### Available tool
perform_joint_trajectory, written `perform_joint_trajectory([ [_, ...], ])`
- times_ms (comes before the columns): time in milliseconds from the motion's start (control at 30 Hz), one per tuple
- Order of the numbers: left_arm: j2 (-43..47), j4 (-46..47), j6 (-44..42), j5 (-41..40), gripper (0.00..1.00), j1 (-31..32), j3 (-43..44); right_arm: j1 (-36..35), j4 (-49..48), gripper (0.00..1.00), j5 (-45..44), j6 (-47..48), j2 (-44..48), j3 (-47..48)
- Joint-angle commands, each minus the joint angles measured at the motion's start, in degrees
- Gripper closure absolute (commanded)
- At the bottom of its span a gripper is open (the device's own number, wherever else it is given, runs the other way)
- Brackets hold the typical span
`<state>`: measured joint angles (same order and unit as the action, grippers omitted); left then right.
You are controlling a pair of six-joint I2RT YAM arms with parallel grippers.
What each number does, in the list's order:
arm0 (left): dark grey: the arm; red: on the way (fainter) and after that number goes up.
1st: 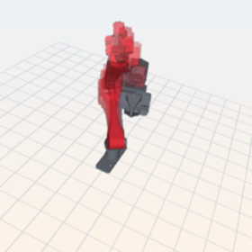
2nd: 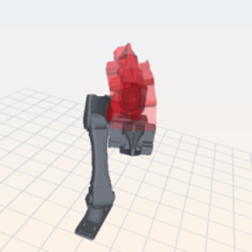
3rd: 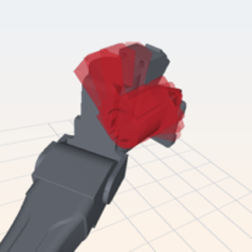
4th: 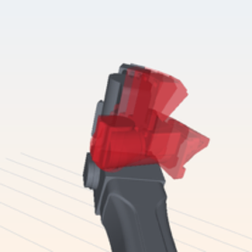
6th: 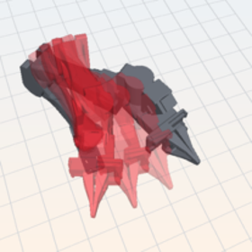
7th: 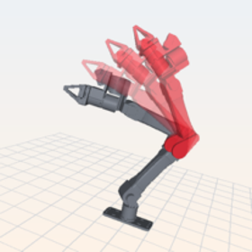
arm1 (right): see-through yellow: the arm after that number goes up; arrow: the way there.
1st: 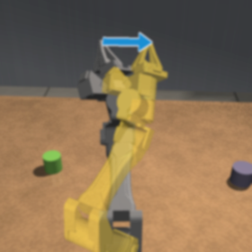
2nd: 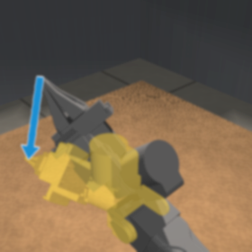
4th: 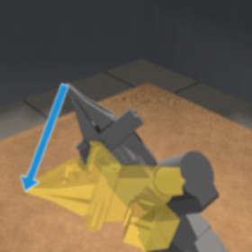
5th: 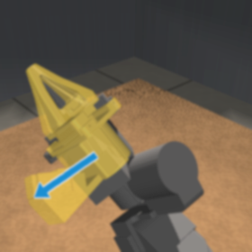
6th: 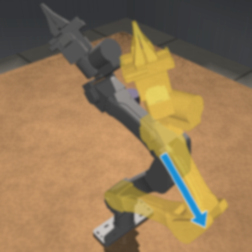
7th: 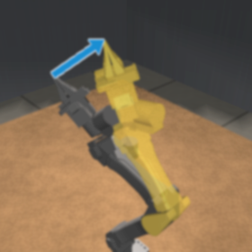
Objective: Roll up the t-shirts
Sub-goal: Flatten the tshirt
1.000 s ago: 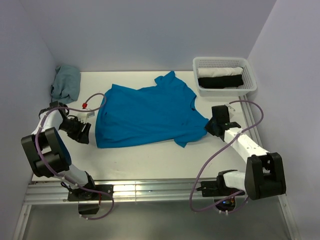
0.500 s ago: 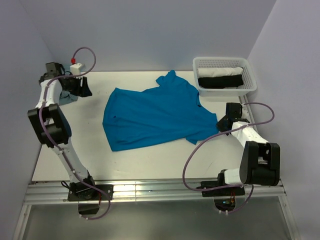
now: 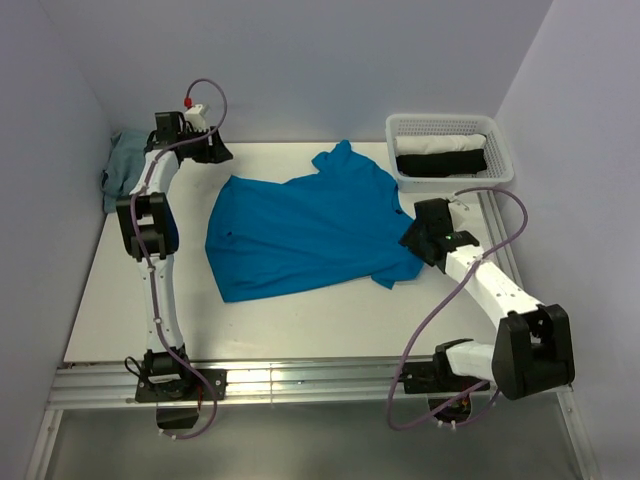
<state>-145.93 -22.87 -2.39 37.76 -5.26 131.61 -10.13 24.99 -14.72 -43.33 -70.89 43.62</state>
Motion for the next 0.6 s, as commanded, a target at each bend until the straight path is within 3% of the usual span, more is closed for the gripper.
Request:
perform_joint_trajectory([
  [0, -0.24, 2.75, 6.79, 1.97, 0.37, -0.11, 2.08, -3.22, 2.25, 0.39, -3.65, -2.72, 1.98, 3.40],
  [200, 3.19, 0.11, 8.46, 0.56, 0.39, 0.33, -4.08, -4.20, 2.25, 0.39, -3.83, -2.55, 1.38, 4.28],
  [367, 2.06, -4.81, 10.65, -0.76, 0.38, 1.12, -2.15, -4.20, 1.20, 0.39, -3.21, -2.55, 0.49, 3.67],
  [567, 2.67, -3.93, 13.82, 1.62, 0.38, 1.21, -3.38, -4.20, 0.58, 0.39, -3.38, -2.72, 0.76, 2.27],
])
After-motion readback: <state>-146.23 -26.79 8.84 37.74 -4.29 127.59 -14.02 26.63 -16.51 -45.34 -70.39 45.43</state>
